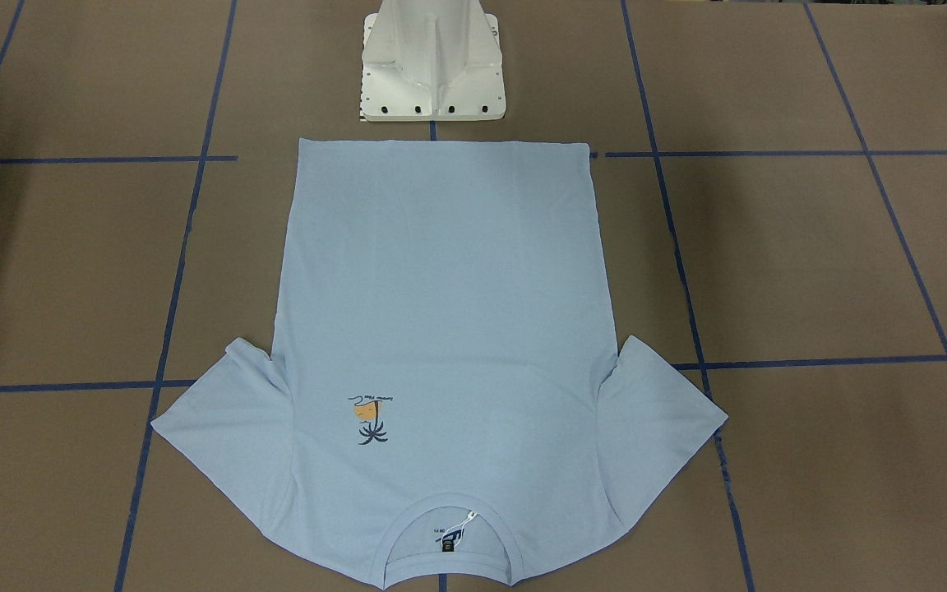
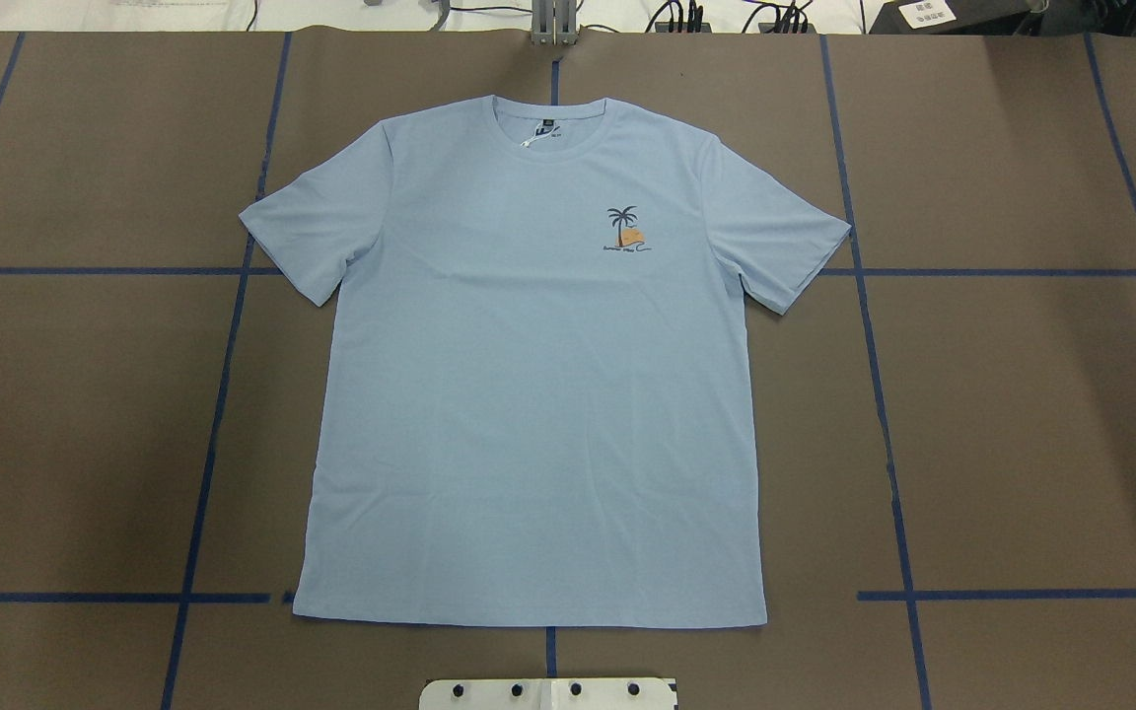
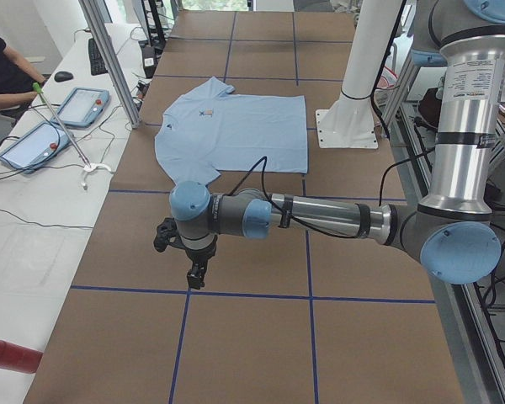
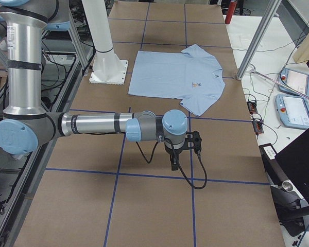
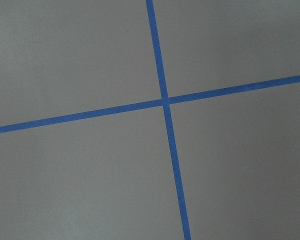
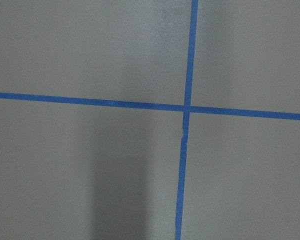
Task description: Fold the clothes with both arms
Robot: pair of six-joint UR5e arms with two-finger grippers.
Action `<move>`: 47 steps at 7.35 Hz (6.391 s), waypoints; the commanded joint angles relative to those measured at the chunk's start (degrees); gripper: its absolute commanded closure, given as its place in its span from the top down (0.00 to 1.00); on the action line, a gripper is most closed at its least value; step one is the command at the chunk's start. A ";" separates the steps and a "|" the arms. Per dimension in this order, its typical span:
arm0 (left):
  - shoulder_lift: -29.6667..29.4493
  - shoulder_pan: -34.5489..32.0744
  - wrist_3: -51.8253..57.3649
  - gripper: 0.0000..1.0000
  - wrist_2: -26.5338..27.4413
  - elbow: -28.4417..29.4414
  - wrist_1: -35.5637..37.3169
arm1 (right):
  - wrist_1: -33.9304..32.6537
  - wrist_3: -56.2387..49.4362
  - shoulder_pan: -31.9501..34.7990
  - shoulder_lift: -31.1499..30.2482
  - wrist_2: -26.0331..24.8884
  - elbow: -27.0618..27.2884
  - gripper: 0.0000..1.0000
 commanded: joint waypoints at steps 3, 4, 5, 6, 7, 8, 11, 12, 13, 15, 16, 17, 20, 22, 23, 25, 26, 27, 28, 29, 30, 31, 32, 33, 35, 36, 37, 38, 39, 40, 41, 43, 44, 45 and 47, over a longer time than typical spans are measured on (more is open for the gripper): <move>-4.19 0.18 -0.48 1.00 -0.69 0.16 -19.99 | 0.30 7.02 -3.74 15.12 -0.02 -8.07 1.00; -4.45 1.48 -4.75 1.00 -2.26 0.85 -20.14 | 2.65 10.42 -6.90 16.81 0.15 -9.38 1.00; -4.89 2.80 -9.75 1.00 -2.97 0.68 -20.83 | 10.06 17.68 -10.41 18.14 -0.02 -11.31 1.00; -7.16 3.16 -10.50 1.00 -2.98 0.94 -20.67 | 21.36 28.28 -15.15 18.50 -0.72 -14.55 1.00; -8.31 5.43 -13.55 1.00 -2.80 0.86 -20.58 | 35.66 38.04 -17.98 18.41 -4.38 -19.63 1.00; -9.54 7.10 -19.76 1.00 -2.45 0.42 -20.66 | 47.11 46.75 -21.83 18.41 -5.73 -23.68 1.00; -9.55 7.03 -20.35 1.00 -2.98 0.33 -20.93 | 43.93 50.53 -30.92 24.45 -14.26 -24.33 1.00; -9.55 7.03 -20.43 1.00 -2.98 0.24 -20.93 | 40.67 50.53 -33.01 26.57 -14.53 -24.34 1.00; -9.55 7.03 -20.35 1.00 -2.98 0.24 -20.93 | 39.68 50.36 -34.25 27.28 -15.75 -24.95 0.99; -9.47 7.03 -20.35 1.00 -2.98 0.24 -20.93 | 39.58 50.01 -35.31 30.36 -16.11 -29.42 0.99; -9.38 6.95 -20.17 1.00 -2.98 0.24 -20.93 | 39.50 49.66 -35.41 30.28 -16.11 -29.87 0.93; -9.20 6.94 -20.17 1.00 -2.98 0.15 -20.93 | 39.50 49.65 -35.67 30.36 -16.20 -30.48 0.93; -8.67 6.77 -20.00 1.00 -2.98 -0.37 -20.93 | 39.50 49.83 -36.46 30.45 -16.64 -30.93 0.56; -8.59 6.77 -20.00 1.00 -2.98 -0.37 -20.93 | 39.15 49.66 -36.46 31.15 -16.81 -31.37 0.17; -8.59 6.77 -20.08 1.00 -2.98 -0.37 -20.93 | 39.06 49.57 -36.64 31.59 -16.90 -31.37 0.04; -8.59 6.77 -20.17 1.00 -2.98 0.06 -20.93 | 39.84 50.35 -36.81 31.95 -16.99 -30.76 0.00; -8.59 6.77 -20.35 1.00 -2.98 -0.02 -20.93 | 39.93 50.36 -36.81 31.95 -16.90 -30.49 0.00; -8.59 6.77 -20.43 1.00 -2.98 -0.02 -20.93 | 39.93 50.18 -36.55 31.86 -16.81 -29.97 0.00; -8.59 6.77 -20.44 1.00 -2.98 -0.02 -20.93 | 39.67 50.18 -36.55 32.03 -16.73 -28.92 0.00; -8.50 6.77 -20.44 1.00 -2.98 -0.02 -20.93 | 39.84 50.44 -36.64 32.30 -16.55 -26.47 0.00; -8.41 6.77 -20.35 1.00 -2.98 0.06 -20.93 | 39.06 51.32 -37.33 32.30 -16.64 -22.62 0.00; -8.32 6.68 -20.35 1.00 -2.98 -0.02 -20.93 | 38.71 53.67 -39.52 33.08 -17.25 -21.97 0.00; -8.32 6.59 -20.26 1.00 -2.98 0.06 -20.93 | 34.79 53.70 -41.80 36.92 -22.30 -22.57 0.00; -8.32 6.59 -20.26 1.00 -2.98 0.15 -20.93 | 27.18 53.78 -44.26 42.09 -26.88 -22.75 0.00; -8.24 6.59 -20.35 1.00 -2.98 0.24 -20.93 | 22.88 53.96 -45.86 56.64 -31.64 -37.06 0.00; -8.32 6.51 -20.43 1.00 -2.98 0.24 -20.93 | 23.32 54.13 -46.48 60.65 -34.36 -43.87 0.00; -8.32 6.50 -20.35 1.00 -2.98 0.24 -20.93 | 23.50 54.05 -46.83 60.51 -35.35 -44.89 0.00; -8.32 6.50 -20.43 1.00 -2.98 0.15 -20.93 | 23.67 54.14 -46.83 60.51 -35.27 -44.99 0.45; -8.50 6.59 -20.44 1.00 -2.98 0.24 -20.93 | 26.89 54.14 -47.27 59.82 -35.97 -44.99 0.99; -8.76 6.68 -20.44 1.00 -2.89 0.41 -20.93 | 27.62 55.35 -47.27 59.46 -36.23 -44.73 1.00; -9.72 7.03 -22.00 1.00 -2.80 1.11 -20.93 | 27.63 59.11 -46.93 59.54 -35.80 -44.38 1.00; -14.64 10.25 -32.33 1.00 -2.36 3.58 -23.63 | 22.67 61.17 -45.88 57.37 -28.47 -39.14 1.00; -14.65 13.68 -40.92 1.00 0.42 3.49 -29.14 | 15.83 60.99 -44.30 52.91 -24.67 -30.75 1.00; -14.04 19.63 -52.66 1.00 8.46 3.14 -35.80 | 12.81 60.30 -42.46 46.08 -24.03 -21.35 1.00; -14.55 31.32 -68.97 1.00 20.08 4.28 -41.58 | 5.01 59.16 -39.38 42.49 -21.75 -15.39 1.00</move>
